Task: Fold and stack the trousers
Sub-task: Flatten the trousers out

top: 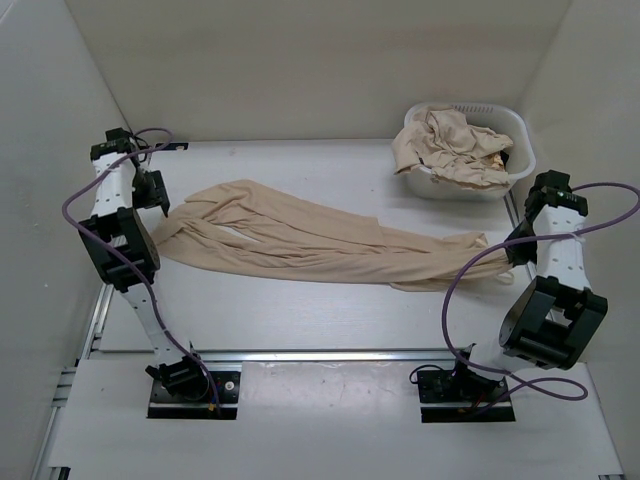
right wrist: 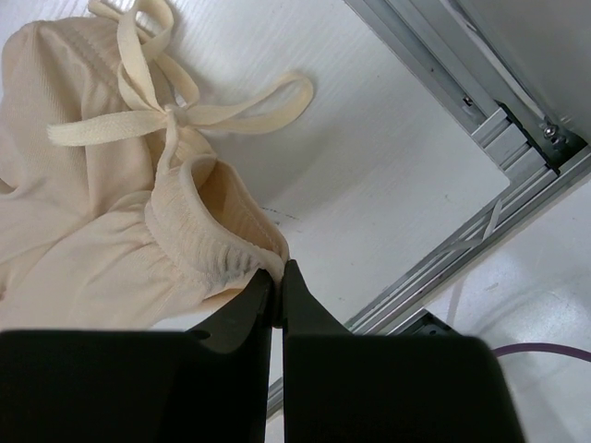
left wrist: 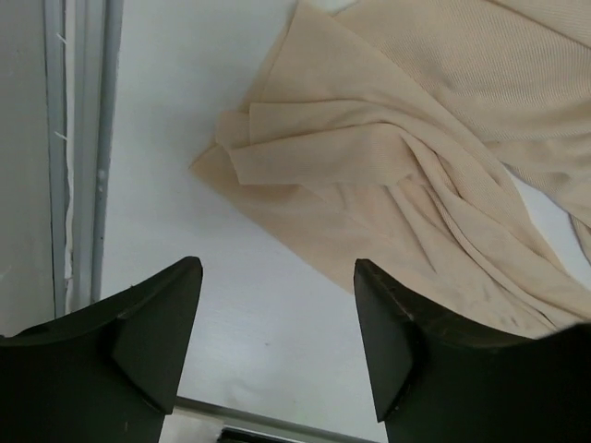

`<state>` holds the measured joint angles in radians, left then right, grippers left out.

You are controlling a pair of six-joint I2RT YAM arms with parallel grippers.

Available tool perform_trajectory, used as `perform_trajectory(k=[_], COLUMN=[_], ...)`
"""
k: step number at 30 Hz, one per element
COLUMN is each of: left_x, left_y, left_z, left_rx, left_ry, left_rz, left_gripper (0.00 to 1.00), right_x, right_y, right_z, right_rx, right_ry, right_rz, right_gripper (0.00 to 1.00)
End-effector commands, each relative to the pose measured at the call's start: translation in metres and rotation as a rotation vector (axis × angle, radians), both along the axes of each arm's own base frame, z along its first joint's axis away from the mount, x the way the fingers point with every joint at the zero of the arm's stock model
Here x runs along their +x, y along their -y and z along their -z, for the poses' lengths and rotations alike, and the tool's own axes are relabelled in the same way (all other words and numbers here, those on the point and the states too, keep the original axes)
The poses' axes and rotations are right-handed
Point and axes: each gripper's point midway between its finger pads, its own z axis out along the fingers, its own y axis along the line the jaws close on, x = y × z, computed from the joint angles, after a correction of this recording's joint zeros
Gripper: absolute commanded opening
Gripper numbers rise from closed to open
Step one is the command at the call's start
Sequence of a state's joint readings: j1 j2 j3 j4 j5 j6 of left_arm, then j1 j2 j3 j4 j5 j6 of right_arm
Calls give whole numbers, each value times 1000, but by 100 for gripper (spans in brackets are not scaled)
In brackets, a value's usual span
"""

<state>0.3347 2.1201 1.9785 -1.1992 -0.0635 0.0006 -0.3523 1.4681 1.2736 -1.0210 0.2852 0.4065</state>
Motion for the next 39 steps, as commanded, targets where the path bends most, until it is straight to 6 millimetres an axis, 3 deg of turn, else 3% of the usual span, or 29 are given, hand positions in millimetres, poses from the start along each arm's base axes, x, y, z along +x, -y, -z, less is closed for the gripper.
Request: perform_trajectory(k=[1,2,3,4,6,7,9,10,14,16,18,22,25,28,30,33,34,35,37,39], left_x=[4,-1,-4,-18,-29,-45,-54,-64,-62,-52,-38,-19,-14,-9,-11,-26,-29,-33,-40,-42], left_y=[-23,-26,-25,-25,-32,-30,-37,-41,-45,-47,-47,-44,-40,-35,-25,-2,2,5,11,3], left_z=[-29,-45,-49,-37,-35,-9,9,32,68,82,81,86,93,91,81,60,53,45,27,17], left_rx=[78,87,93,72,83,67,71,48,-32,-49,-71,-58,-69,-98,-136,-202,-208,-211,-202,-188], left_ry=[103,149,165,139,162,96,77,22,-23,-10,28,68,71,93,119,154,168,184,223,248], left_rz=[-43,-56,-56,-68,-93,-104,-127,-147,-164,-158,-148,-120,-107,-96,-81,-57,-51,-47,-38,-54], left_gripper=[79,79,77,75,68,50,33,28,28,36,53,66,68,69,64,53,42,38,37,39], right_x=[-3,-5,-7,-7,-10,-11,-15,-17,-17,-17,-14,-12,-12,-12,-12,-7,-7,-8,-8,-8], right_y=[1,0,-3,-5,-6,-8,-9,-10,-10,-10,-9,-8,-8,-8,-8,-6,-6,-5,-5,-5], right_z=[-8,-5,-4,1,4,9,11,14,19,24,25,29,29,29,27,24,24,24,27,29], right_rx=[-16,-14,-4,8,8,20,21,25,29,37,38,42,42,42,42,37,37,29,33,36], right_ry=[34,22,27,26,27,20,16,7,-3,-24,-27,-37,-37,-37,-37,-31,-31,-34,-44,-53], right_rz=[-13,-21,-25,-28,-28,-31,-31,-31,-31,-31,-30,-30,-30,-30,-30,-39,-39,-37,-37,-36], right_gripper=[0,0,0,0,0,0,0,0,0,0,0,0,0,0,0,0,0,0,0,0])
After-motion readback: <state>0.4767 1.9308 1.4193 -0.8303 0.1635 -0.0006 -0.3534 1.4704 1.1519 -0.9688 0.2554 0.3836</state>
